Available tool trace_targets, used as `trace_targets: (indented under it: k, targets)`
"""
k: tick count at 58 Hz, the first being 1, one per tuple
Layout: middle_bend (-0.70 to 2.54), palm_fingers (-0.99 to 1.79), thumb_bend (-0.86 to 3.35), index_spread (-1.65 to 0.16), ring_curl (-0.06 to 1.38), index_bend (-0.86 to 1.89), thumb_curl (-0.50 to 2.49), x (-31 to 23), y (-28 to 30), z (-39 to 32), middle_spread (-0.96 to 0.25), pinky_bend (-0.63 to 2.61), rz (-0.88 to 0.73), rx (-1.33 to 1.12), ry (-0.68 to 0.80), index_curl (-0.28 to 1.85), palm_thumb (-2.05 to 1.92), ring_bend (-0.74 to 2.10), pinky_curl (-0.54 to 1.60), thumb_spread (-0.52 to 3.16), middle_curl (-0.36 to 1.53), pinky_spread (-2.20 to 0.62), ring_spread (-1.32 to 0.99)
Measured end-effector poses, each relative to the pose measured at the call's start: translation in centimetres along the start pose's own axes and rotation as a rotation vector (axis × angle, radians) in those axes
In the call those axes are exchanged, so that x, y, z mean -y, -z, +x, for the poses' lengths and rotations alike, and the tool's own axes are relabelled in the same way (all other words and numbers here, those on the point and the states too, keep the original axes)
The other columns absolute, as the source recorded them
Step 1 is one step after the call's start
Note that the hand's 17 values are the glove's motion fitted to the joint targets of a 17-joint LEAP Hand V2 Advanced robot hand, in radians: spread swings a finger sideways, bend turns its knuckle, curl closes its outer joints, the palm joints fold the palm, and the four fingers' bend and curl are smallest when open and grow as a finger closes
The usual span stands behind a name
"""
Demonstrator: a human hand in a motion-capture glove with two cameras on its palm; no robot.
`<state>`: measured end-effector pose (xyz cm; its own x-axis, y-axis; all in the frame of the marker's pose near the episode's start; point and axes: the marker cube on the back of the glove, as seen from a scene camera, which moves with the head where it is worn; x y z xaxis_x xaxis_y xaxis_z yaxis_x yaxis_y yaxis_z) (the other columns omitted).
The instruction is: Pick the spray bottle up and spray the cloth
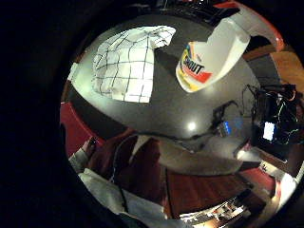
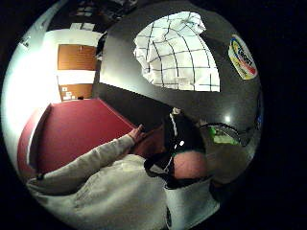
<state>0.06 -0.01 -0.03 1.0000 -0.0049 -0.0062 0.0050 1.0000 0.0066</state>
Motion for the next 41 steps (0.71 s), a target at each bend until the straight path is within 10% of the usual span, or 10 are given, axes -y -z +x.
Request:
trace_targets:
  k: [41]
  targets:
    - [0.18, 0.19, 0.06, -0.39, 0.15, 0.2, 0.36, -0.87, 0.32, 0.24, -0.01, 0.31, 0.106, 0.019, -0.048, 0.32, 0.72, 0.18, 0.28, 1.01, 0.23, 0.21, 0.05]
